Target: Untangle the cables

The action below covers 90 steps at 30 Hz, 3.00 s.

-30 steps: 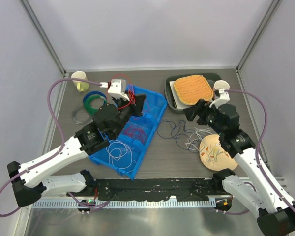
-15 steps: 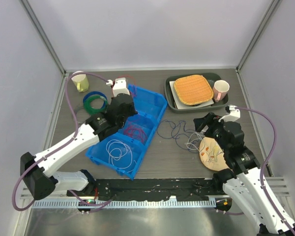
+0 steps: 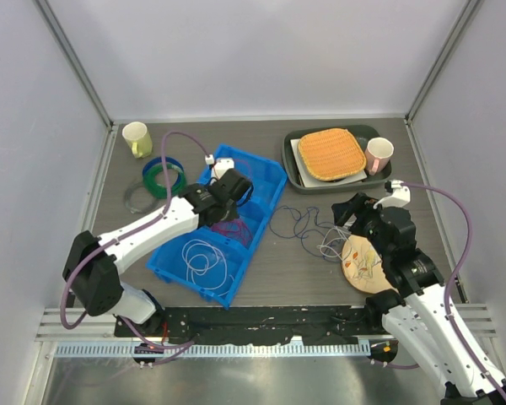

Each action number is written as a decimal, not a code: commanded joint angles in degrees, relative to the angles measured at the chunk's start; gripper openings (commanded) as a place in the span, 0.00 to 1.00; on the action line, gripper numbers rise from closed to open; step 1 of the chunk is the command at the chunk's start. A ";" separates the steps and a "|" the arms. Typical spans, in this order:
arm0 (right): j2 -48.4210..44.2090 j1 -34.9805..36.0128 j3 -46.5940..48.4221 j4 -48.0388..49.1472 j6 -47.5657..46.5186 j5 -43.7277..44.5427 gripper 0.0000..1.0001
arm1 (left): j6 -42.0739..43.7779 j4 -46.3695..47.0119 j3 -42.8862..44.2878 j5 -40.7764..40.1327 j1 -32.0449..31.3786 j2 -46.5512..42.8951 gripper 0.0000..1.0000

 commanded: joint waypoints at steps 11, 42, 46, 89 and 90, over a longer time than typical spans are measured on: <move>0.92 -0.11 -0.14 2.86 0.64 0.84 0.79 | 0.62 -6.33 -0.44 5.01 0.23 -6.42 0.78; 42.40 20.63 22.78 43.73 -36.37 -44.86 0.73 | 5.72 -5.98 -4.57 18.01 -0.12 -8.88 1.00; 48.19 20.81 29.37 37.15 -37.16 -43.36 0.69 | 5.63 -5.45 -5.62 17.93 -0.21 -9.23 1.00; 51.10 22.74 22.80 43.98 -26.08 -32.11 0.01 | -3.23 -3.96 -12.92 -0.41 -0.21 -29.08 1.00; 51.80 22.83 21.84 44.69 -25.82 -32.72 0.01 | -4.38 -3.87 -14.14 -2.10 -0.21 -31.97 1.00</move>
